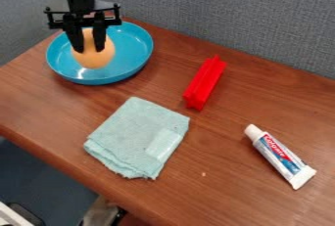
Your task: Put the yellow ball on the blue plate
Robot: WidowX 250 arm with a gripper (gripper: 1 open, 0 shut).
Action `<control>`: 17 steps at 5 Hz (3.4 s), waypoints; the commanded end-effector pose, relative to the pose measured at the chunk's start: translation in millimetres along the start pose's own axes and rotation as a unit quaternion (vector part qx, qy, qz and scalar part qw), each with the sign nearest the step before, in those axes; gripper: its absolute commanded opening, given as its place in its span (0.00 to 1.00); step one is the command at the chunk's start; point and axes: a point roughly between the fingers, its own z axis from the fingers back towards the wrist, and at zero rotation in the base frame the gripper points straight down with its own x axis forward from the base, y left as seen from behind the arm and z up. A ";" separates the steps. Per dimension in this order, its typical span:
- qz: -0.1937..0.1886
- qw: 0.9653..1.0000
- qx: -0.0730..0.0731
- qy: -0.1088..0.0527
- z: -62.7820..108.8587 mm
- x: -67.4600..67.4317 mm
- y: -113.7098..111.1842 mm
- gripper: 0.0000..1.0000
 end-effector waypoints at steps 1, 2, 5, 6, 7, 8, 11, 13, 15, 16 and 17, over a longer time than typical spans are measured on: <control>0.009 1.000 0.003 -0.027 12.7 9.8 8.2 0.00; 0.010 1.000 0.003 -0.027 12.6 9.8 9.8 0.00; 0.011 0.999 0.001 -0.030 15.9 8.5 14.6 0.00; 0.013 0.999 -0.001 -0.033 19.0 8.4 16.2 0.00; 0.014 0.999 -0.002 -0.035 22.6 8.0 17.4 0.00; 0.015 0.999 -0.003 -0.037 25.7 7.9 17.6 0.00; 0.017 0.999 -0.005 -0.044 35.8 7.3 17.6 0.00; 0.020 0.999 -0.005 -0.049 42.2 8.3 17.7 0.00; 0.019 0.999 -0.003 -0.048 37.9 12.0 17.5 0.00; 0.021 0.999 0.003 -0.043 34.0 15.5 19.5 1.00; 0.019 0.999 0.005 -0.043 35.3 16.4 20.3 1.00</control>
